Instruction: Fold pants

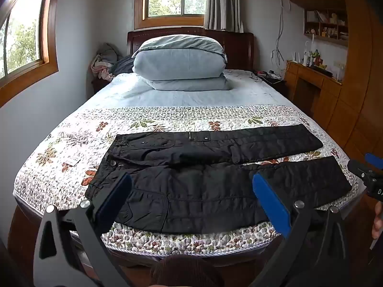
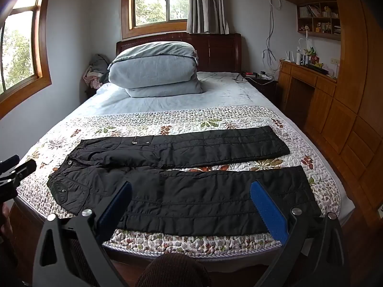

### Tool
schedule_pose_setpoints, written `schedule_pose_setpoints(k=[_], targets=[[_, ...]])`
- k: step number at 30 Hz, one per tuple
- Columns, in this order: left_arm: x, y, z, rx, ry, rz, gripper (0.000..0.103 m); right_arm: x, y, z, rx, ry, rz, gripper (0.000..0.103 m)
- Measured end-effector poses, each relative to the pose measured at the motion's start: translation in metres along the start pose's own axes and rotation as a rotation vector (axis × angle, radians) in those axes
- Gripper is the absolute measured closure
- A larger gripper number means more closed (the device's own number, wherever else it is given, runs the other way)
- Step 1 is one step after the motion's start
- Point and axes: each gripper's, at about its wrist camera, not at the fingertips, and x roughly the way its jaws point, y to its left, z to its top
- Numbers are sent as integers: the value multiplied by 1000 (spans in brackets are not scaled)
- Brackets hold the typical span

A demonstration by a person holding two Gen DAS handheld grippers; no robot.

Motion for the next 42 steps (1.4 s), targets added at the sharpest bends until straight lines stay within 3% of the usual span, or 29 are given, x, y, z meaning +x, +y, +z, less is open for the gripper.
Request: schedule_pose_setpoints(k=[42], targets=[[3,-1,-2,7,-2,1,2,-1,0,1,1,-1,1,3]])
